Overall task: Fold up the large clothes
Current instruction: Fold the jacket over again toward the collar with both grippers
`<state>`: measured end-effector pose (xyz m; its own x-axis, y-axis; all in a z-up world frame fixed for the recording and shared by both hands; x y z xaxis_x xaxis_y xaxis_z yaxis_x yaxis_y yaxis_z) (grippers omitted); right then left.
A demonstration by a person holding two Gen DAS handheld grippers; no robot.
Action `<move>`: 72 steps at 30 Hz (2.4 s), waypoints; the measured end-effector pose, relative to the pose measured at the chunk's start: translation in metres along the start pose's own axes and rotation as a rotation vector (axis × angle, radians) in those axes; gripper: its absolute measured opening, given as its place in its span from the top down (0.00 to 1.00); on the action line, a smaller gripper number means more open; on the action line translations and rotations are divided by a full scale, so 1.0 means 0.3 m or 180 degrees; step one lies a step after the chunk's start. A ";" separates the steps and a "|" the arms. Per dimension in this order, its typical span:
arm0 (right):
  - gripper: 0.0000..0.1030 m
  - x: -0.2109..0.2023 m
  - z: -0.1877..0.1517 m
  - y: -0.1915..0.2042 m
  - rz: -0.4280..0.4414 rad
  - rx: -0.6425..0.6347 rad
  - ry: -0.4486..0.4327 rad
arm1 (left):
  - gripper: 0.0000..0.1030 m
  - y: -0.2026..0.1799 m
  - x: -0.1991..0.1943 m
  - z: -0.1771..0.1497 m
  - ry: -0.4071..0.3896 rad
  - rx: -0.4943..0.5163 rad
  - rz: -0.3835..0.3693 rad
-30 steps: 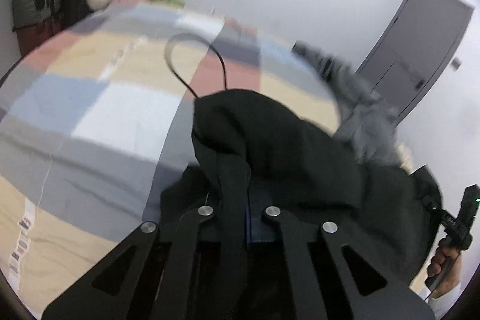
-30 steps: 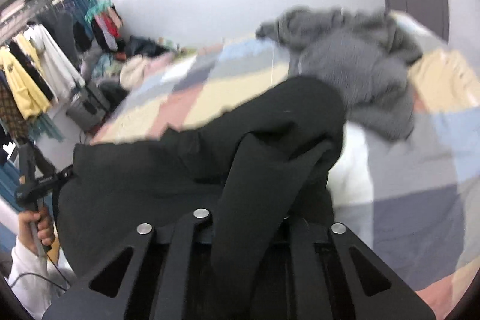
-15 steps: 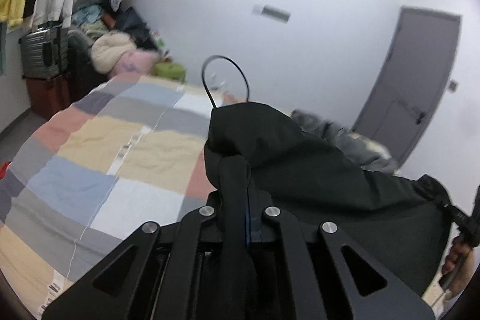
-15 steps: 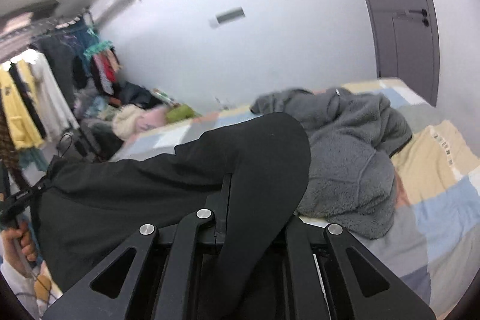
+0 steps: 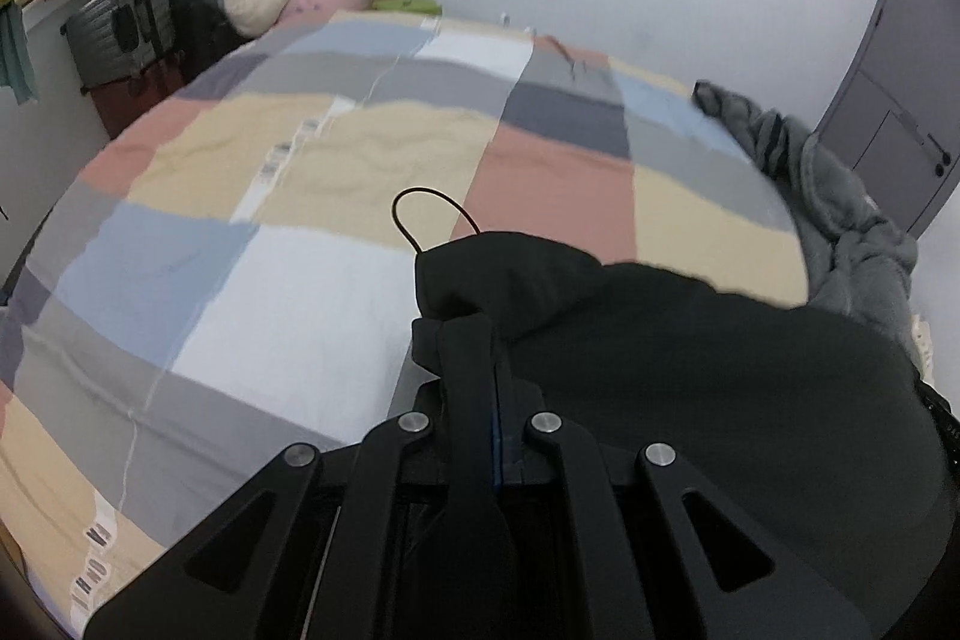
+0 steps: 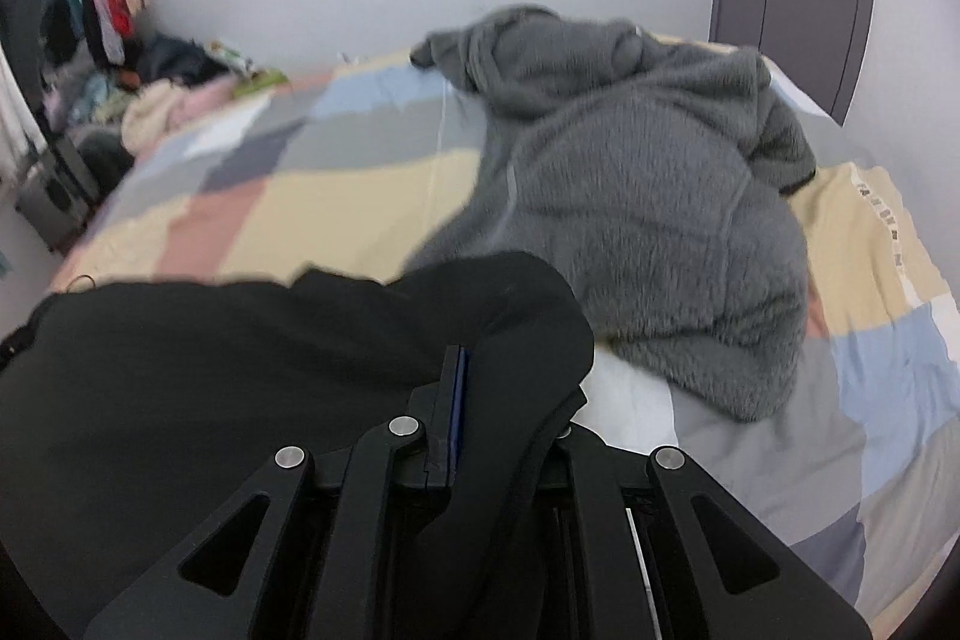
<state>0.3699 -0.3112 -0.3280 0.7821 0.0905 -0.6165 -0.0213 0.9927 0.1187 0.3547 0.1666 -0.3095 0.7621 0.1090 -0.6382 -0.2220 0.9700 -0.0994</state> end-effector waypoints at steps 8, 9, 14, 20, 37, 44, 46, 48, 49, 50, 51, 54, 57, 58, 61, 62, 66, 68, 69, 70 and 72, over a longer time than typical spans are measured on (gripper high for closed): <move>0.94 0.074 -0.093 0.004 -0.0062 -0.0102 0.0154 | 0.95 -0.034 0.046 -0.084 0.0140 0.0067 0.0023; 0.94 0.079 -0.098 -0.001 -0.0069 -0.0089 0.0172 | 0.94 -0.035 0.051 -0.085 0.0153 0.0067 0.0020; 0.94 0.055 -0.107 -0.011 -0.0042 -0.0020 0.0178 | 0.93 -0.033 0.026 -0.086 0.0177 0.0080 0.0027; 0.70 -0.086 -0.102 -0.042 0.0353 0.0475 0.0018 | 0.73 0.011 -0.054 -0.106 0.0247 -0.0008 -0.0138; 0.16 -0.365 -0.353 -0.063 0.0786 0.1001 -0.0005 | 0.24 0.191 -0.297 -0.353 0.0035 -0.0641 -0.0894; 0.61 -0.348 -0.369 -0.046 0.0951 0.0864 0.0073 | 0.73 0.132 -0.323 -0.358 -0.0139 -0.0583 -0.1140; 0.86 -0.368 -0.363 -0.028 0.0842 0.0668 0.0024 | 0.84 0.112 -0.358 -0.353 -0.0252 -0.0432 -0.1097; 0.94 -0.396 -0.358 -0.012 0.0606 0.0450 -0.0051 | 0.90 0.105 -0.400 -0.344 -0.0337 -0.0332 -0.1029; 0.95 -0.408 -0.357 -0.009 0.0512 0.0374 -0.0074 | 0.91 0.114 -0.414 -0.343 -0.0365 -0.0318 -0.1009; 0.95 -0.413 -0.361 -0.012 0.0462 0.0353 -0.0075 | 0.91 0.125 -0.431 -0.341 -0.0391 -0.0342 -0.0995; 0.96 -0.412 -0.366 -0.018 0.0439 0.0360 -0.0052 | 0.91 0.136 -0.436 -0.343 -0.0381 -0.0384 -0.0997; 0.96 -0.384 -0.397 -0.032 0.0453 0.0390 0.0124 | 0.91 0.136 -0.431 -0.370 -0.0279 -0.0326 -0.0894; 0.96 -0.358 -0.416 -0.051 0.0439 0.0404 0.0253 | 0.91 0.117 -0.407 -0.397 -0.0159 -0.0171 -0.0742; 0.96 -0.359 -0.426 -0.050 0.0446 0.0415 0.0276 | 0.91 0.118 -0.400 -0.404 -0.0127 -0.0166 -0.0721; 0.96 -0.354 -0.440 -0.064 0.0474 0.0446 0.0327 | 0.90 0.128 -0.388 -0.411 -0.0062 -0.0189 -0.0704; 0.96 -0.353 -0.440 -0.069 0.0487 0.0469 0.0328 | 0.88 0.127 -0.390 -0.414 -0.0061 -0.0173 -0.0702; 0.92 -0.374 -0.423 -0.077 0.0502 0.0570 0.0270 | 0.81 0.132 -0.401 -0.405 -0.0066 -0.0155 -0.0672; 0.91 -0.397 -0.408 -0.074 0.0489 0.0597 0.0214 | 0.67 0.138 -0.416 -0.393 -0.0073 -0.0152 -0.0601; 0.84 -0.413 -0.399 -0.070 0.0493 0.0597 0.0181 | 0.51 0.141 -0.426 -0.384 -0.0064 -0.0163 -0.0588; 0.78 -0.428 -0.390 -0.062 0.0483 0.0571 0.0145 | 0.42 0.145 -0.442 -0.372 -0.0078 -0.0190 -0.0584; 0.67 -0.466 -0.362 -0.040 0.0493 0.0492 0.0048 | 0.23 0.148 -0.481 -0.344 -0.0148 -0.0226 -0.0536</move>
<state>0.1933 -0.3272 -0.3278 0.7675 0.2435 -0.5930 -0.0439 0.9429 0.3303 0.1720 0.1715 -0.3006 0.8190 -0.0422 -0.5722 -0.1300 0.9577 -0.2567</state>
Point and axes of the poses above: each gripper's, at about its wrist camera, not at the fingertips, and x roughly the way its jaws point, y to its left, z to its top, the point moved 5 cm from there along x, roughly the way its jaws point, and after that the axes turned 11 degrees about -y, right-handed, at the moved point
